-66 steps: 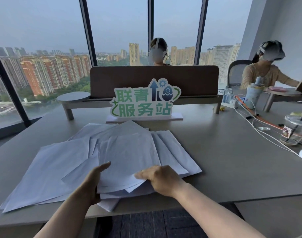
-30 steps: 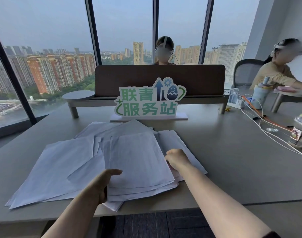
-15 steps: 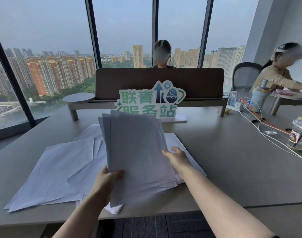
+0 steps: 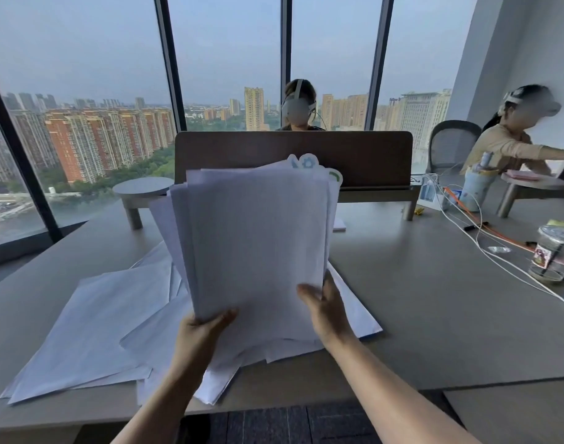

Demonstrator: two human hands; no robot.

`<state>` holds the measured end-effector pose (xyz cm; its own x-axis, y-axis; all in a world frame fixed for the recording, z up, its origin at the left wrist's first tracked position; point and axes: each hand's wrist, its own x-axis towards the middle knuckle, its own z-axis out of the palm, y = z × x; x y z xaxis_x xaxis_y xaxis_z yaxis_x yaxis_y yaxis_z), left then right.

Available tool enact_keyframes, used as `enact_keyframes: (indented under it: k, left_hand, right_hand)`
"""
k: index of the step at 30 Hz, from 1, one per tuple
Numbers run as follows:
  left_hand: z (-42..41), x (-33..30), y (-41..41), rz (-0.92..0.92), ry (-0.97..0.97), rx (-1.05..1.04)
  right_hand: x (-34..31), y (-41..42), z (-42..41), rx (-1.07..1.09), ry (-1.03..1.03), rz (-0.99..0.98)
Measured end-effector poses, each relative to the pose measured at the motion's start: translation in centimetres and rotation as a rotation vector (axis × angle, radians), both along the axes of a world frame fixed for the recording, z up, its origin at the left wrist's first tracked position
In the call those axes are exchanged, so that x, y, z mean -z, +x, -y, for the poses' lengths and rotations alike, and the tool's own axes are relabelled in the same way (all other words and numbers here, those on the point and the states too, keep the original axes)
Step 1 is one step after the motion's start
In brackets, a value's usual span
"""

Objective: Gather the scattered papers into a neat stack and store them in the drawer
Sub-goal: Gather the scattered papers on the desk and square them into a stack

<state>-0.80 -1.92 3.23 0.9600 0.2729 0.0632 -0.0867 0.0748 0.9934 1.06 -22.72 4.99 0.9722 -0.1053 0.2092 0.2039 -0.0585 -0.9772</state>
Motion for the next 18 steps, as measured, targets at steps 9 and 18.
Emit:
enact_keyframes:
  k: [9,18]
  left_hand:
    - [0.9,0.9,0.6,-0.019,0.041,0.014]
    - [8.5,-1.2,1.7,-0.014,0.059,0.203]
  right_hand:
    - [1.0,0.1,0.2,0.187,-0.263,0.071]
    - [-1.0,0.3,8.7,0.429,-0.444,0.014]
